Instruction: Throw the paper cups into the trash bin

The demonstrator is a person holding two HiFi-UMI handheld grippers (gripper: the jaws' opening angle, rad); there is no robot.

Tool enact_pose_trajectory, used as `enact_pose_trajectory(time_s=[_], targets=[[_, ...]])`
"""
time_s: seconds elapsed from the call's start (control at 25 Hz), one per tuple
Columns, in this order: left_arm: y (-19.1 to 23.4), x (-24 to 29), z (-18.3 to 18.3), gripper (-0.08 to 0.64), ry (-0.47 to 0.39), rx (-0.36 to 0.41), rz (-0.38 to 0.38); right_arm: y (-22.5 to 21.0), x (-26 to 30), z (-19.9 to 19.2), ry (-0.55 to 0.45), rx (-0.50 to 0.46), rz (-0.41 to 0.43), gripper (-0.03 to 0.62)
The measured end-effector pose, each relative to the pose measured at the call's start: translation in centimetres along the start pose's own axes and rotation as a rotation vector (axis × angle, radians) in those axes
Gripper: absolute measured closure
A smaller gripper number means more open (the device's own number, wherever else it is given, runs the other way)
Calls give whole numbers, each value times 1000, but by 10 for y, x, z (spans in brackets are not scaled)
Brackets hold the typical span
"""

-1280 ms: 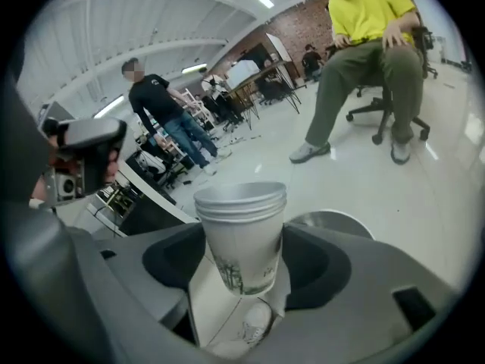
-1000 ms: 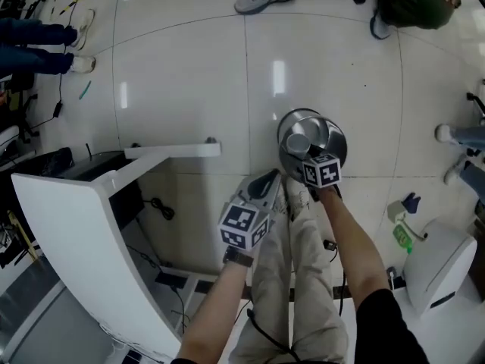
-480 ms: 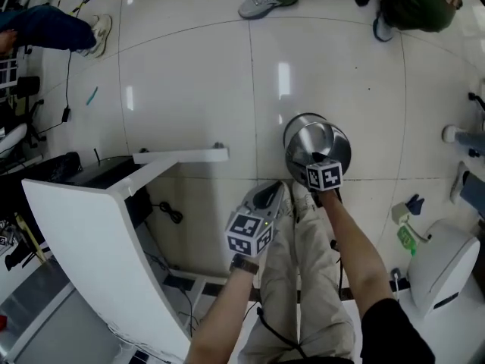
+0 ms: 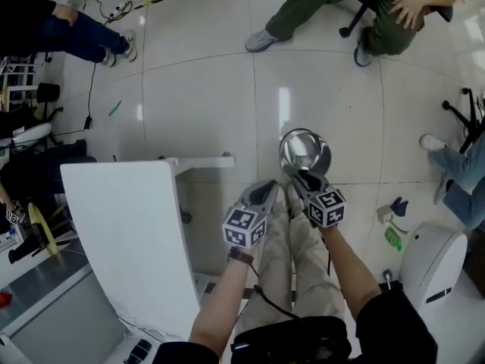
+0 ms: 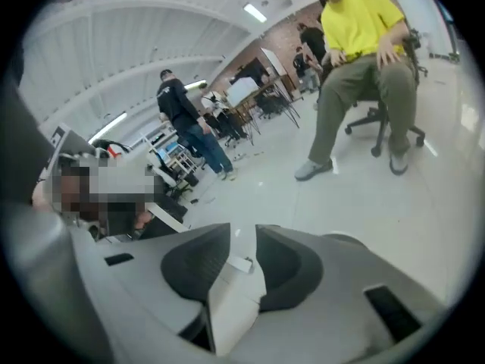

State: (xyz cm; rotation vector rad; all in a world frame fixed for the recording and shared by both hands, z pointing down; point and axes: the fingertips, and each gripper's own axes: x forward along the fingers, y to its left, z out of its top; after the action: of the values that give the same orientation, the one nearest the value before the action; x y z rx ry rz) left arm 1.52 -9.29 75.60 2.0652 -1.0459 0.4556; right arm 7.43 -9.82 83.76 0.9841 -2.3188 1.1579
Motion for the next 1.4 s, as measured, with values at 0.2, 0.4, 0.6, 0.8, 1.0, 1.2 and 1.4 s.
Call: enact_pose_trajectory(time_s=[0.2,0.4,0.6,0.8,1.0,1.2,1.4], targets=[[-42,-50,92,546,-111,80,-8,73,-76,121,-185,-156,20,505],[-88,-110,213,546,-295,187,-28,132,-152,250,-383,-298,34,535],[-146,-199,281,546,-414,208,-63,220,-244,316,-515,-336,111,586],[-192,-256,325,546,-500,310,-110,274,-309,347,-609,-420,94,586],[-208,-297,347,546,-563,313,-154,299,-340,354,-640,-421,65,586],[-217,-312,366,546,-621,356,-168,314,-353,373,-676,-488,66,588],[-228,-320,355,546,-637,370,-240,326,-362,377,-723,-506,33,588]])
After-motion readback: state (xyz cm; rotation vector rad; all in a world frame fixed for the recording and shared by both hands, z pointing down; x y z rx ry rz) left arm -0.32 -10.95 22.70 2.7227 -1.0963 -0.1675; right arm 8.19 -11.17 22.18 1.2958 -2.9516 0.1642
